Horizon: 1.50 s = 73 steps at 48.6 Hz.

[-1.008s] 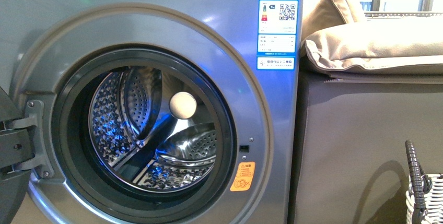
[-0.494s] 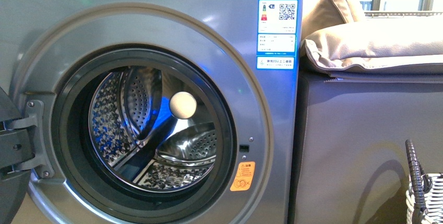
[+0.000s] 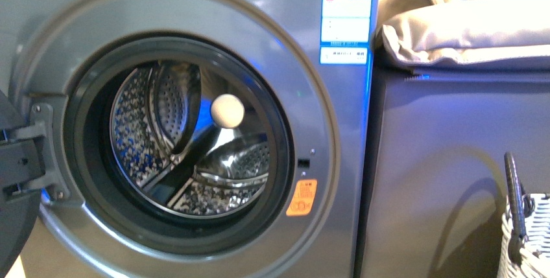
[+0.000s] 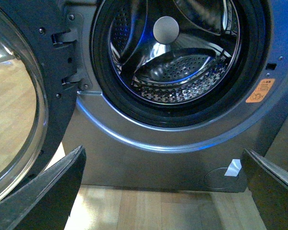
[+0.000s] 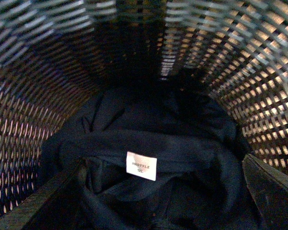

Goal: Put clothes into washing machine

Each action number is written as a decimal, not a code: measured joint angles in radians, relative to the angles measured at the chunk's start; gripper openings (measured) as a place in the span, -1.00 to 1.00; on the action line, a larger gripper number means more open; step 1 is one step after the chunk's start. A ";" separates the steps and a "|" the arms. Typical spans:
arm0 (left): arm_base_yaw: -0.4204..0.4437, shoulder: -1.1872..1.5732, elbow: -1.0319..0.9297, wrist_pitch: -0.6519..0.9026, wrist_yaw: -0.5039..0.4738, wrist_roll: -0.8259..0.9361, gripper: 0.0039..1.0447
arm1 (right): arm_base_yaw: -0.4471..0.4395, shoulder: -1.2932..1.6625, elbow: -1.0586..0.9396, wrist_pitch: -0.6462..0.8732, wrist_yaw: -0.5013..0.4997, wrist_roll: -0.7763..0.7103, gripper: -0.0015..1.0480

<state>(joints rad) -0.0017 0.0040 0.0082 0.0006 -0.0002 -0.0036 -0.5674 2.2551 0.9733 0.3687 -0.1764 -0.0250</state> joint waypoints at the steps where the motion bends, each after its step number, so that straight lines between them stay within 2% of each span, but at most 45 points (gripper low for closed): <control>1: 0.000 0.000 0.000 0.000 0.000 0.000 0.88 | 0.005 0.014 0.004 -0.002 0.000 0.003 0.85; 18: 0.000 0.000 0.000 0.000 0.000 0.000 0.88 | 0.066 0.204 0.041 -0.045 0.002 0.038 0.85; 50: 0.000 0.000 0.000 0.000 0.000 0.000 0.88 | 0.115 0.431 0.046 0.142 -0.049 0.127 0.85; 73: 0.000 0.000 0.000 0.000 0.000 0.000 0.88 | 0.125 0.532 0.091 0.185 -0.061 0.161 0.85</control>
<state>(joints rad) -0.0017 0.0040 0.0082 0.0006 0.0002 -0.0036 -0.4423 2.7869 1.0641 0.5533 -0.2379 0.1356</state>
